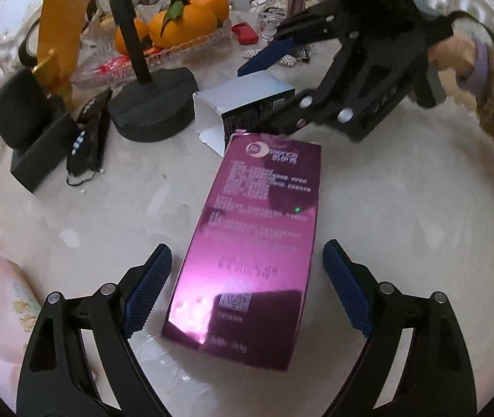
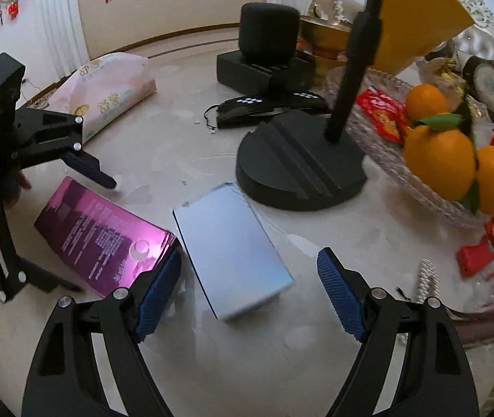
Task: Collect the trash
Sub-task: 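Grasp the magenta Biossence box with left tool while right tool grasps white box, then drop the magenta box and white box into the wastebasket from both tools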
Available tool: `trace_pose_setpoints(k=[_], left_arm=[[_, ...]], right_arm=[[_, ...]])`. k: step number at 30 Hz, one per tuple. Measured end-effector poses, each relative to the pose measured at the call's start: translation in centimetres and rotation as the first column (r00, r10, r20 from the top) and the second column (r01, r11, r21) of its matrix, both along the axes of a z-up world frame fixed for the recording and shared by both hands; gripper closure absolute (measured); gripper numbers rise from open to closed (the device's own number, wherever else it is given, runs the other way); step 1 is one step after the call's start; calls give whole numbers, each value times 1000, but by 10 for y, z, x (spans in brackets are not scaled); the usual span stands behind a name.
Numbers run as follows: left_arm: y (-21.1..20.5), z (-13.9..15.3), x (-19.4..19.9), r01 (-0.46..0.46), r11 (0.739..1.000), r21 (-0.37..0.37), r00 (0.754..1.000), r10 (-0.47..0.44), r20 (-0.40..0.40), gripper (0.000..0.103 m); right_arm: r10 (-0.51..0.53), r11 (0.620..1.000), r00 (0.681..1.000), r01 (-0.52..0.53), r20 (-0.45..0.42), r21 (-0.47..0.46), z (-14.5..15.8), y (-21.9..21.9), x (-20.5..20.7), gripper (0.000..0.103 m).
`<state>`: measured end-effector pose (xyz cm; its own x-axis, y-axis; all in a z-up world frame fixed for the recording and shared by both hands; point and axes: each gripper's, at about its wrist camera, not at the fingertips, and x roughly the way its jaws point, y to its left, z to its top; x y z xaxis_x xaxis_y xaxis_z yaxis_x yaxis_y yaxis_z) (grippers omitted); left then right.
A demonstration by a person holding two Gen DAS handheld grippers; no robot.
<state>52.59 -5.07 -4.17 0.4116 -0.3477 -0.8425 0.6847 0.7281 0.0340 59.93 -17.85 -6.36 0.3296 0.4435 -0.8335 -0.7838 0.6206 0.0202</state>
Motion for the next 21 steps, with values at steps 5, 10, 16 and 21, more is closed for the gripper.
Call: trace_pose_setpoints(k=[5, 10, 16, 21], left_arm=[[5, 5, 1, -20, 999, -28, 999, 19, -36, 42], [8, 9, -10, -103, 995, -17, 994, 103, -22, 43], [17, 49, -54, -201, 977, -75, 979, 203, 22, 43], [23, 90, -142, -257, 961, -101, 960, 266, 89, 43]], right_arm=[[-52, 993, 991, 65, -119, 102, 3, -5, 1, 59], [-162, 977, 985, 168, -55, 132, 26, -14, -23, 60], [-377, 903, 923, 385, -78, 192, 63, -40, -83, 60], [-413, 902, 911, 408, 5, 139, 90, -30, -182, 60]])
